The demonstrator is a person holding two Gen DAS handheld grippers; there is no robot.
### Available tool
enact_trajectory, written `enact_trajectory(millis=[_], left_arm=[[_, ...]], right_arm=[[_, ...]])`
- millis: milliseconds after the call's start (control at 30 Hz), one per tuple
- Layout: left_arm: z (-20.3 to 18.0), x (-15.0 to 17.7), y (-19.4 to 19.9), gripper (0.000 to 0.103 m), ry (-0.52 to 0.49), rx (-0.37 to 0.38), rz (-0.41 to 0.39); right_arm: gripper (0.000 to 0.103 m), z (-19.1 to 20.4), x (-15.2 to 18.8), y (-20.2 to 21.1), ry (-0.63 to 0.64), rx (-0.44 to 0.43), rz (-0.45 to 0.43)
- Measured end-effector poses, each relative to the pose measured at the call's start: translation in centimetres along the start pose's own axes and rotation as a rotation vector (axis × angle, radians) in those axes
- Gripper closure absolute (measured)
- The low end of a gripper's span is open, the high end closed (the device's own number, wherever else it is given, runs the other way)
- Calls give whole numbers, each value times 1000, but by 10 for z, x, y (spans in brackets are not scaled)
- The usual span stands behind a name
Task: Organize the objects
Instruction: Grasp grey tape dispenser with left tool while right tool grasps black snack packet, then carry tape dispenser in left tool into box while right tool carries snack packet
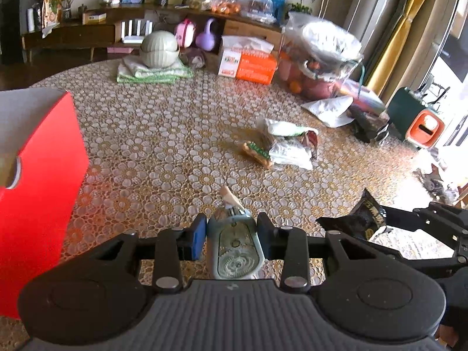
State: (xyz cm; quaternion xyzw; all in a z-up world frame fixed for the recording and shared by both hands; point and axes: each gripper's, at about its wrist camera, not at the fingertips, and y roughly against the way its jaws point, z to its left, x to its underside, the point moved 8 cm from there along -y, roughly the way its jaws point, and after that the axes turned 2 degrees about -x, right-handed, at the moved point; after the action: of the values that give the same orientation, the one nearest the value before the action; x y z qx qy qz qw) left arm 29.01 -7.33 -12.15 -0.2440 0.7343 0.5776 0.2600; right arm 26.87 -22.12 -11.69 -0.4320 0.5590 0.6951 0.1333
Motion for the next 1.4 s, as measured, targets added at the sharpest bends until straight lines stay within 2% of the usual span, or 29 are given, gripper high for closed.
enact_trajectory(millis=[333, 667, 1067, 1400], left_arm=[[22, -16, 48, 68, 1, 24, -78], [68, -45, 99, 68, 17, 11, -128], [145, -78, 155, 68, 15, -94, -225], [220, -72, 152, 68, 76, -185, -204]], right_arm=[[49, 37, -29, 18, 94, -29, -25], [49, 91, -73, 21, 172, -80, -63], [51, 175, -124, 5, 248, -172, -117], [51, 246, -136, -45, 315, -236, -48]])
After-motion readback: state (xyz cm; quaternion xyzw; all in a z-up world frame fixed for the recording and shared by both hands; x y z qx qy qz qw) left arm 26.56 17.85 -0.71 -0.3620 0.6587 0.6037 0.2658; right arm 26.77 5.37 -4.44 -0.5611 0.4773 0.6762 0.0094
